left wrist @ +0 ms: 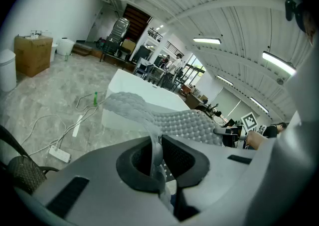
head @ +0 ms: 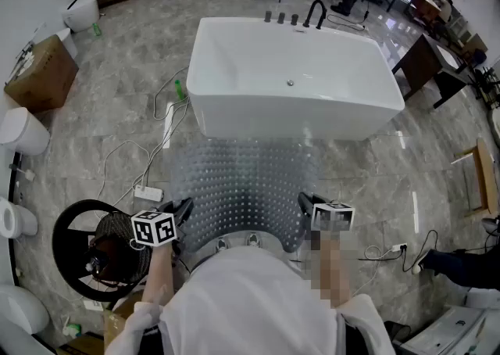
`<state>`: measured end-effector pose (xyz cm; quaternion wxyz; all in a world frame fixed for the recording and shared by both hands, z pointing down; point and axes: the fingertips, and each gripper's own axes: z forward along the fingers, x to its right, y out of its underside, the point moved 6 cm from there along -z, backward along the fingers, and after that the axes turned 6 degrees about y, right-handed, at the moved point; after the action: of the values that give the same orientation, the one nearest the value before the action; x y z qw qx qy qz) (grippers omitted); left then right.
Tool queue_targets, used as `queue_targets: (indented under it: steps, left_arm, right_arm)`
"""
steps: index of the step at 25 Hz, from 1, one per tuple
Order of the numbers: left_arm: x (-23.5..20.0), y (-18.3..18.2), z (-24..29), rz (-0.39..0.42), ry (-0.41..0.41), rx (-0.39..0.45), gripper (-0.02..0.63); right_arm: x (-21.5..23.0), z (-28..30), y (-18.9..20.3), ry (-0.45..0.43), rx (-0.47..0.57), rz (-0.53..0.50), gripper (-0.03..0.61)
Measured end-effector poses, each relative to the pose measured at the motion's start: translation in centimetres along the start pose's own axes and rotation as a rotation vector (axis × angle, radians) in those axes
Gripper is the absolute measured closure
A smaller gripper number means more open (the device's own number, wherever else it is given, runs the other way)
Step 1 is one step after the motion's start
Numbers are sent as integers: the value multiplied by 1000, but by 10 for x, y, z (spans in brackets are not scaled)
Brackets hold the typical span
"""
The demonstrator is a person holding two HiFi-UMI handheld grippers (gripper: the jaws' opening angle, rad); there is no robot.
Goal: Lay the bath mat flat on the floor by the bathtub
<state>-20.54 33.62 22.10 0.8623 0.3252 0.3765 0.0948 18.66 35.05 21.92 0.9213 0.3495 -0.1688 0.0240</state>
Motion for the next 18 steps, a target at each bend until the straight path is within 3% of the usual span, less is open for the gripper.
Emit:
queue_targets:
  steps: [10, 15, 18]
  left_arm:
    - [-2, 0, 0, -3, -3, -1, 574]
    - [-6, 1, -2, -1, -1, -2, 574]
    - [-8, 1, -2, 4, -1, -6, 574]
  right_arm:
    - [-3, 3, 1, -10, -8, 8, 538]
    - [-8, 7, 3, -66, -3, 78, 538]
    - [-12, 8, 3, -69, 1, 70, 538]
